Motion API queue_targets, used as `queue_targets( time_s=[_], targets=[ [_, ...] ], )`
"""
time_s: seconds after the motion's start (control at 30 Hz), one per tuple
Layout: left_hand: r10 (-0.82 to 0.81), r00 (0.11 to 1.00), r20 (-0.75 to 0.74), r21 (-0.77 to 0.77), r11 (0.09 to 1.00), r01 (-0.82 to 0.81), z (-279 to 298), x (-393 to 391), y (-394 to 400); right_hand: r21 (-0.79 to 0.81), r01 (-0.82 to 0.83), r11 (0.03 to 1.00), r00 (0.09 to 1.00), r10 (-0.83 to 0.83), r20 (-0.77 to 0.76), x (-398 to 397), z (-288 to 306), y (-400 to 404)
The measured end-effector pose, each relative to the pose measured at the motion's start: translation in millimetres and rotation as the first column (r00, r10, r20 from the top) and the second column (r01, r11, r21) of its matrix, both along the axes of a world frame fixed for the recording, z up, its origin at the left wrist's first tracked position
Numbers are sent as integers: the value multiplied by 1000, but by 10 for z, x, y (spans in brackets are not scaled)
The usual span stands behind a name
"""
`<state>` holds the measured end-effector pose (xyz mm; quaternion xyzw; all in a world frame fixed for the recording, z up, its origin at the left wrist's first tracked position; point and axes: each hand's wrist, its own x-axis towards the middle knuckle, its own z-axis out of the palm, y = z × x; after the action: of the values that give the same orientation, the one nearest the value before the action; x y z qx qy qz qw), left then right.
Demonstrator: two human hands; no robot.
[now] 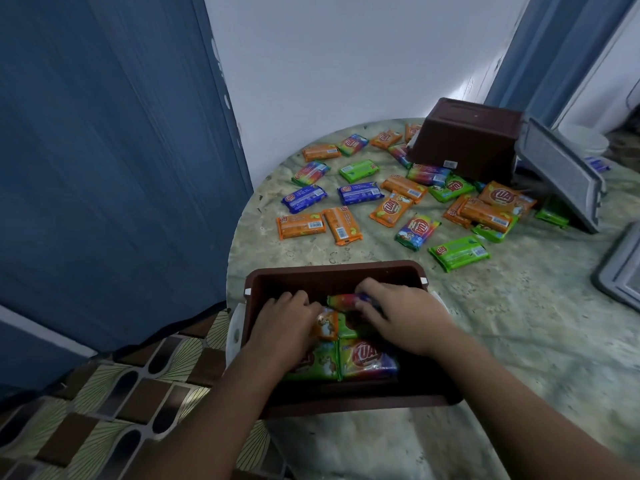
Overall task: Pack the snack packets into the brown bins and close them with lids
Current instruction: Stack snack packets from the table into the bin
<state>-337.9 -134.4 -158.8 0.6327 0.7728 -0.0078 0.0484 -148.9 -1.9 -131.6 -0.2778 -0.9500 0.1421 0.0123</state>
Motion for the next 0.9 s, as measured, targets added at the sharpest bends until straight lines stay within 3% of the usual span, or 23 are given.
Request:
queue_targets(
  time_s=[0.1,0.2,0.43,0.63,0.9],
  targets=[
    [1,1000,-25,-12,1000,-1,19,8,11,-161,102,982,985,-122,-120,10,48,9],
    [-12,999,-46,-17,1000,11,26,4,15,-260,129,957,977,-167,-132,16,87,25],
    [-6,999,-36,-10,1000,6,12,24,8,-86,104,991,994,-102,29,-74,47,39],
    [-7,1000,-1,7,1000,7,7,30,-12,16,10,1000,967,-14,253,-66,17,15],
    [-50,998,28,31,998,49,-1,29,-20,121,-32,992,948,-8,319,-109,-12,8]
  ],
)
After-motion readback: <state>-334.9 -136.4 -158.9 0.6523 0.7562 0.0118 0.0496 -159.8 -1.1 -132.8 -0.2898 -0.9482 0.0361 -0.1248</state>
